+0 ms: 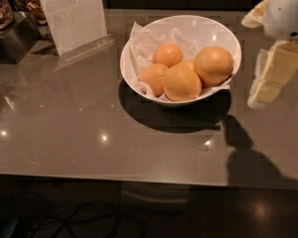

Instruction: Pick orange from white bowl

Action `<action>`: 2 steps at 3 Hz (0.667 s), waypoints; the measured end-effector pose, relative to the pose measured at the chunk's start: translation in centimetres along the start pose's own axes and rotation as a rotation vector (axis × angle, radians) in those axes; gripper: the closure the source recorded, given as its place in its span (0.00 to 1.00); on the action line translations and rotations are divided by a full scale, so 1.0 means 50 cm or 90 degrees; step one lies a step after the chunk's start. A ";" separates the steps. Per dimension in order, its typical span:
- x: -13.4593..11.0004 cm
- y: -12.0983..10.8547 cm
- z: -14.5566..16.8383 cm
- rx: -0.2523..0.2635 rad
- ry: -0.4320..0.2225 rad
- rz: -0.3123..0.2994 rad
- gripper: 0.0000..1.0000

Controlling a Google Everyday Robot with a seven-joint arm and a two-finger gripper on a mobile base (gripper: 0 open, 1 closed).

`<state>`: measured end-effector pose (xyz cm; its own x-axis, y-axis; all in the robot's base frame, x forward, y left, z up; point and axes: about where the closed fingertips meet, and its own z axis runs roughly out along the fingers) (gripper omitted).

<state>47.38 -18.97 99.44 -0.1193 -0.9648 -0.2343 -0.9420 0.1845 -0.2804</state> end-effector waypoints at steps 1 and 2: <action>-0.049 -0.056 0.014 -0.012 -0.043 -0.038 0.00; -0.085 -0.102 0.043 -0.034 -0.088 -0.052 0.00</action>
Offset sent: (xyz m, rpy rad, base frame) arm 0.0882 0.0502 -0.0020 0.1816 0.0616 0.1882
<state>53.36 -15.39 99.88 -0.0001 -0.9406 -0.3395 -0.9626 0.0921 -0.2548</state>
